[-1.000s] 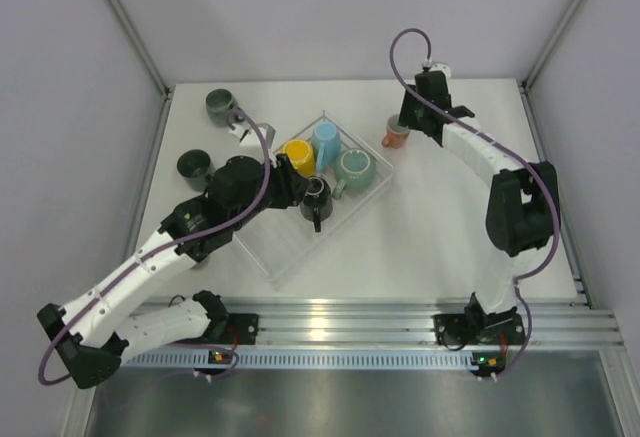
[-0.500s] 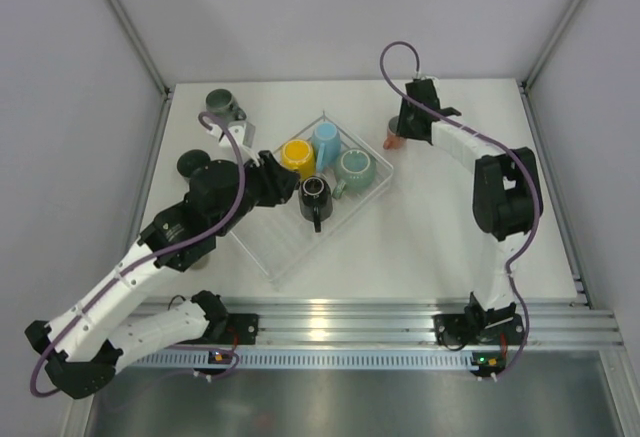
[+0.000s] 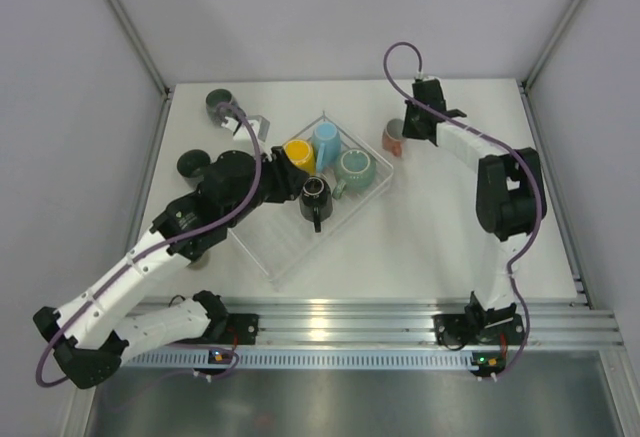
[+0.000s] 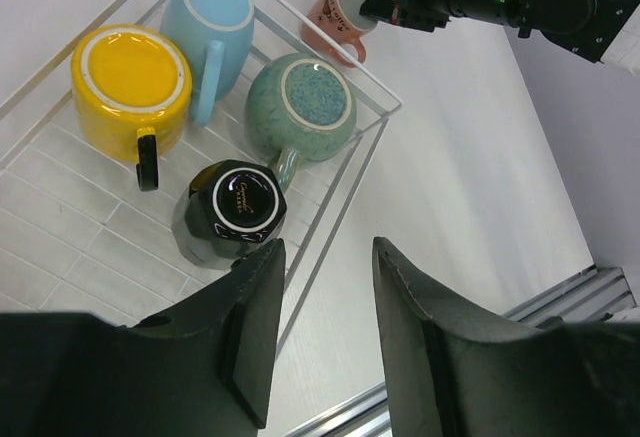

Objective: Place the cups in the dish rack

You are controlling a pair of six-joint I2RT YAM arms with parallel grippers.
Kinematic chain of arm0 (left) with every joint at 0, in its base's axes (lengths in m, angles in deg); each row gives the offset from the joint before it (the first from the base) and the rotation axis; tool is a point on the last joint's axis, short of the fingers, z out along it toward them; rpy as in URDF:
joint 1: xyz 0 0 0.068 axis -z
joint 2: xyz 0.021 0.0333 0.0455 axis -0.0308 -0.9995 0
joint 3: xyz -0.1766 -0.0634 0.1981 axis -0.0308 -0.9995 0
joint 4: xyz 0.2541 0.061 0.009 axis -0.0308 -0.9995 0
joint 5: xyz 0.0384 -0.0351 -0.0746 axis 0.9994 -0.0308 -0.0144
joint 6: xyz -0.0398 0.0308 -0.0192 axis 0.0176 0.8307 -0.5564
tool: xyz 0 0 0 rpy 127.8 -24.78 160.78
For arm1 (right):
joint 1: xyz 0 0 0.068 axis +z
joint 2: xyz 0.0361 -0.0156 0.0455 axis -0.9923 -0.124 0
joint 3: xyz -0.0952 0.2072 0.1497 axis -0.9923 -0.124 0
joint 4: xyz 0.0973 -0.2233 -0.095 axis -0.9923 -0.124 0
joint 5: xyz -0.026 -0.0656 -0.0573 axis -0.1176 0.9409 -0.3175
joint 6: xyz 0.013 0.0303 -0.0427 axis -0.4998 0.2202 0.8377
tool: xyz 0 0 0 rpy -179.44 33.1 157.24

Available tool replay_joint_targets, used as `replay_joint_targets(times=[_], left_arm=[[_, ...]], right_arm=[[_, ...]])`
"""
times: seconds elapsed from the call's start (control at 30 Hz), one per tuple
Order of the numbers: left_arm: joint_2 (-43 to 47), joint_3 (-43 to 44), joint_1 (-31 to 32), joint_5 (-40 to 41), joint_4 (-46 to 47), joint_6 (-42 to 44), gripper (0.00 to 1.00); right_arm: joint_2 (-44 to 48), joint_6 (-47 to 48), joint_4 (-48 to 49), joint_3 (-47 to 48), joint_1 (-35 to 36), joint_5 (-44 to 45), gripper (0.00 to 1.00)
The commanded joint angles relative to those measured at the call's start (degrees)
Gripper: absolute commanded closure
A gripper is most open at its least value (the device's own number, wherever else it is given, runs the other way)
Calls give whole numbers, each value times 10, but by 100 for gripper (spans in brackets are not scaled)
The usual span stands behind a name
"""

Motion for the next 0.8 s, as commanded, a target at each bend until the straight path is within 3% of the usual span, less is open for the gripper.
replay_joint_targets(times=[0.0, 0.4, 0.77], left_arm=[[-13, 35, 0, -25, 2, 2, 54], [-50, 78, -1, -96, 11, 2, 54], [-56, 63, -3, -186, 96, -19, 52]], right_arm=[[45, 8, 32, -18, -17, -20, 100], [241, -58, 105, -125, -70, -107, 100], [467, -221, 249, -273, -80, -244, 100]])
